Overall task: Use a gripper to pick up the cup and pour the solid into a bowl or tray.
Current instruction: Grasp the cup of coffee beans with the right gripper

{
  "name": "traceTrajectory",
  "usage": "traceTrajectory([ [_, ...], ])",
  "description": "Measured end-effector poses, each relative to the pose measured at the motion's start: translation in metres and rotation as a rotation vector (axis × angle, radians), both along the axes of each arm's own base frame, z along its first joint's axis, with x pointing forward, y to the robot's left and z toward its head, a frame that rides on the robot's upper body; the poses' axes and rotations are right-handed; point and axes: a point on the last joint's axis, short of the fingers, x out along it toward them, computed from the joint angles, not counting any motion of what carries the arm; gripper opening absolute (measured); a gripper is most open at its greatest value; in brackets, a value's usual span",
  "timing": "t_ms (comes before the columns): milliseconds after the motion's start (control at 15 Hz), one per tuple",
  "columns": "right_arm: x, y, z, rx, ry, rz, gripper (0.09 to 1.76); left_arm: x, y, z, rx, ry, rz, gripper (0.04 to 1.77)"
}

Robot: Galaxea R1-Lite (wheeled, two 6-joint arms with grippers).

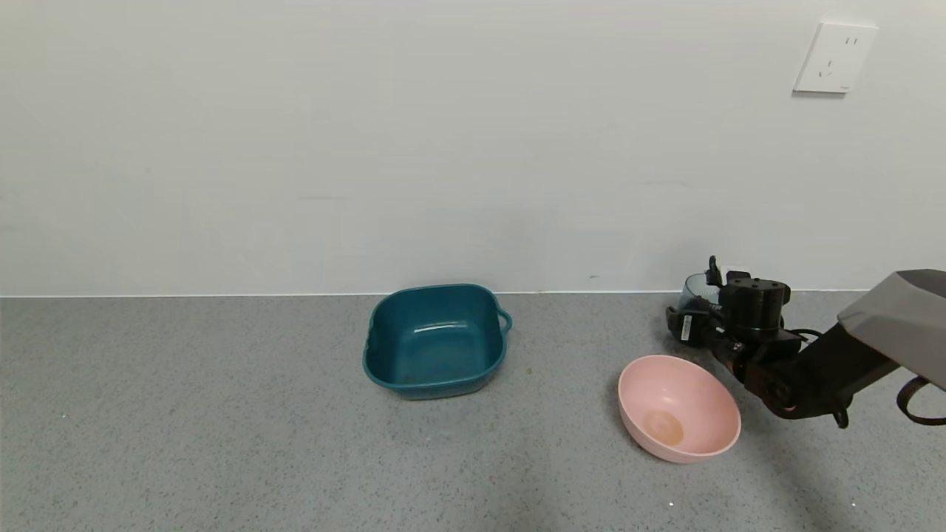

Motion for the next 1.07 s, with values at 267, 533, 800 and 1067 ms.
traceTrajectory([
  [267, 0.0004, 0.0000, -0.0014, -0.001, 0.002, 0.000, 1.71, 0.0000, 0.0000, 0.0000, 0.000, 0.000, 0.000, 1.75],
  [533, 0.0012, -0.0003, -0.0008, 0.000, 0.001, -0.001, 1.71, 0.0000, 0.0000, 0.0000, 0.000, 0.000, 0.000, 1.75],
  [800, 0.0049, -0.0019, -0.0010, -0.003, -0.009, -0.018, 1.71, 0.0000, 0.0000, 0.0000, 0.000, 0.000, 0.000, 1.75],
  [1067, 0.0072, -0.0024, -0.0051, -0.009, -0.008, -0.032, 1.71, 0.0000, 0.0000, 0.0000, 0.000, 0.000, 0.000, 1.75],
])
